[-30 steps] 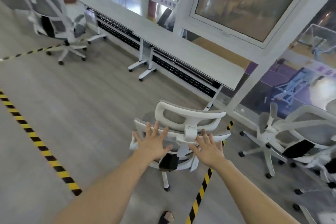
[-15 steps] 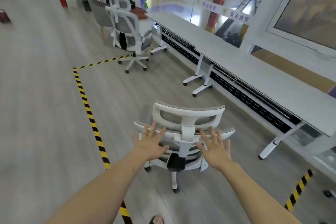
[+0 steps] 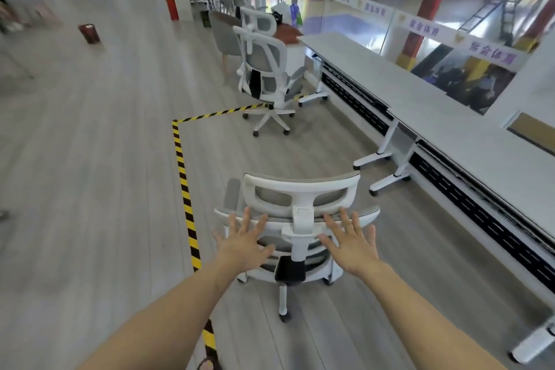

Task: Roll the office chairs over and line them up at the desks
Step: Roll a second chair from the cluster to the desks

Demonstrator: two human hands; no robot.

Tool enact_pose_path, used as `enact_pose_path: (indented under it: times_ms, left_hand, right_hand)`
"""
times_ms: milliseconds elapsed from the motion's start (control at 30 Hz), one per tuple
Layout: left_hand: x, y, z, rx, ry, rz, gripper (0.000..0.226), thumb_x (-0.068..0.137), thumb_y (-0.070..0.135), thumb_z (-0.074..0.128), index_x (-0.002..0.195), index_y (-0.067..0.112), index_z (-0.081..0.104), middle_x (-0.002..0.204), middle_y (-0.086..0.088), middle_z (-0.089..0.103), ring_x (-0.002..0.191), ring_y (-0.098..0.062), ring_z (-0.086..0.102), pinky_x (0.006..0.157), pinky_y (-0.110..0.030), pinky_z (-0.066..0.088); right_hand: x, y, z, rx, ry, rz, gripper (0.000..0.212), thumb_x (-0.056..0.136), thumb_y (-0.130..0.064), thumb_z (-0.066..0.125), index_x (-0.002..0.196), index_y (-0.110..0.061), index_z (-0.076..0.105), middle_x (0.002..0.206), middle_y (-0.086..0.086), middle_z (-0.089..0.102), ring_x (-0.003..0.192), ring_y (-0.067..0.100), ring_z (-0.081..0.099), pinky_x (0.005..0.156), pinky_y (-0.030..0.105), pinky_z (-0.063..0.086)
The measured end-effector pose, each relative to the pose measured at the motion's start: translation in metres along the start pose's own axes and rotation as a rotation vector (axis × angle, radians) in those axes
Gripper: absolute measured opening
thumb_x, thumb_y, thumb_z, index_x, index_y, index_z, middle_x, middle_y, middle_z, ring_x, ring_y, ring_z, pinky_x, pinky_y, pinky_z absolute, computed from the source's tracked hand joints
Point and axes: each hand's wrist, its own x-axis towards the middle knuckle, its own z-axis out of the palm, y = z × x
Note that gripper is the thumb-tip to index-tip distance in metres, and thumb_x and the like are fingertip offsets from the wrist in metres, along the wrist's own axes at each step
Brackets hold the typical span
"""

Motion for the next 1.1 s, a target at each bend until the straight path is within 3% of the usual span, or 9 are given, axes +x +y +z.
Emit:
enact_pose_path:
  times_ms: [333,500,933,1100]
  left_hand:
    - [0.156,-0.091,-0.097,0.023,0.005,0.014,0.088,0.09,0.086,0.026,0.156,0.053,-0.023,0.168,0.001,-0.033,0.155,-0.042,-0.025,0.114,-0.081,-0.005]
    - [0.236,-0.133,-0.158,0.048,-0.054,0.023,0.089,0.089,0.087,0.029,0.156,0.055,-0.02,0.17,0.002,-0.029,0.155,-0.043,-0.022,0.111,-0.084,-0.005]
    - [0.45,-0.218,-0.277,0.006,-0.063,0.059,0.09,0.09,0.086,0.034,0.153,0.057,-0.023,0.165,0.004,-0.038,0.153,-0.039,-0.031,0.112,-0.083,-0.005]
    - [0.533,-0.231,-0.331,-0.001,0.007,0.037,0.085,0.096,0.078,0.034,0.159,0.052,-0.016,0.169,0.001,-0.031,0.156,-0.038,-0.023,0.113,-0.081,-0.004]
  right_hand:
    - [0.177,-0.082,-0.059,-0.056,-0.011,-0.025,0.072,0.093,-0.082,0.01,0.157,-0.055,-0.006,0.169,-0.009,-0.02,0.156,0.019,-0.02,0.119,0.063,-0.014]
    - [0.269,-0.111,-0.086,-0.104,-0.046,0.022,0.074,0.086,-0.089,0.003,0.151,-0.06,-0.019,0.168,-0.002,-0.024,0.156,0.024,-0.02,0.121,0.063,-0.008]
    - [0.492,-0.189,-0.14,-0.001,-0.012,0.046,0.066,0.098,-0.076,0.015,0.154,-0.057,-0.014,0.168,-0.001,-0.027,0.153,0.025,-0.028,0.121,0.061,-0.011]
    - [0.594,-0.204,-0.165,0.072,0.039,0.027,0.059,0.1,-0.072,0.015,0.153,-0.062,-0.01,0.169,-0.004,-0.025,0.153,0.022,-0.028,0.122,0.061,-0.01]
